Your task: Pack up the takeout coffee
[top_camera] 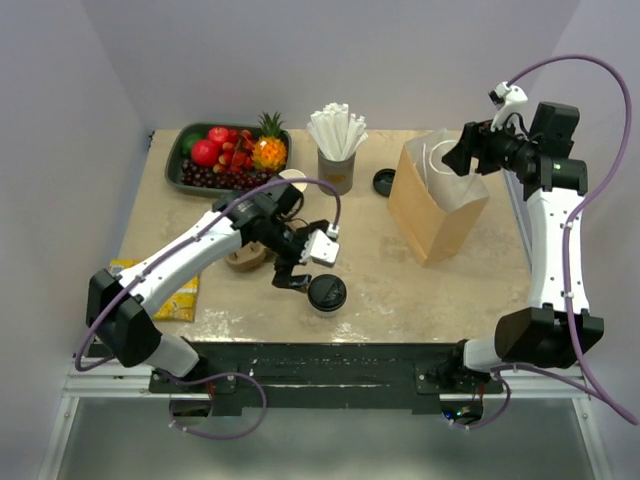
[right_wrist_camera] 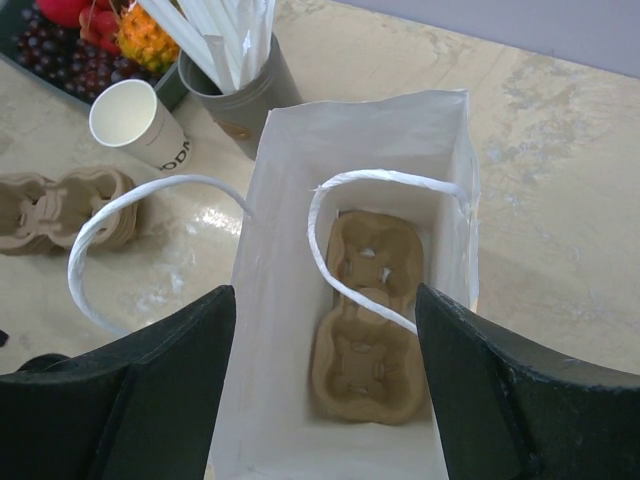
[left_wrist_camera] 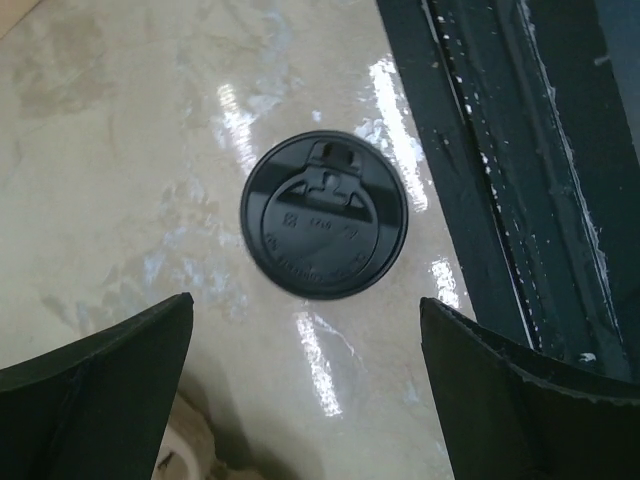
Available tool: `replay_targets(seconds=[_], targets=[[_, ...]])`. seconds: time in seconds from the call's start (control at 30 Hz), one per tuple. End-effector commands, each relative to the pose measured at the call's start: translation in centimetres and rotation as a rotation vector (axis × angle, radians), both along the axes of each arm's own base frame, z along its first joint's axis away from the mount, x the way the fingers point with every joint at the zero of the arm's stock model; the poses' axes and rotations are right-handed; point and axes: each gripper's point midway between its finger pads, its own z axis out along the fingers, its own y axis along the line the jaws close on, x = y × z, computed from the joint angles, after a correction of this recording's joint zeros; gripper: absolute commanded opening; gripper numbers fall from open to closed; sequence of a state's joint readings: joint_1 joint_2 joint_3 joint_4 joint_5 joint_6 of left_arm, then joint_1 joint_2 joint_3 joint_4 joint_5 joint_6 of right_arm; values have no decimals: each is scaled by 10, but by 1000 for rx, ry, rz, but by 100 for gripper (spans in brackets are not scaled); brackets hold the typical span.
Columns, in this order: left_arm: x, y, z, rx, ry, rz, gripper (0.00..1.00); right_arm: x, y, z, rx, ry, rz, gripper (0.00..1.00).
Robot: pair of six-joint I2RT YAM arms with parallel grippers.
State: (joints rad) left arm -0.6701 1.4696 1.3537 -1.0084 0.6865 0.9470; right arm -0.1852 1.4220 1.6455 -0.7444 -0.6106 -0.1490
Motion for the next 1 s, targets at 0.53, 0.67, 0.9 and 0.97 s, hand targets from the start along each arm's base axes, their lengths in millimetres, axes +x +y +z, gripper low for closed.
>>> replay_targets(seconds=[0.53, 0.67, 0.9, 0.97], targets=[[-27, -46, -39, 153, -17, -393, 99, -32, 19, 16, 10, -70, 105, 76], [-25, -47, -41, 157, -33, -380, 100, -31, 18, 13, 14, -65, 102, 76], [-24, -51, -51, 181, -41, -373, 100, -27, 19, 16, 24, -70, 103, 76], [-25, -50, -53, 187, -38, -373, 100, -27, 18, 15, 21, -69, 103, 76]])
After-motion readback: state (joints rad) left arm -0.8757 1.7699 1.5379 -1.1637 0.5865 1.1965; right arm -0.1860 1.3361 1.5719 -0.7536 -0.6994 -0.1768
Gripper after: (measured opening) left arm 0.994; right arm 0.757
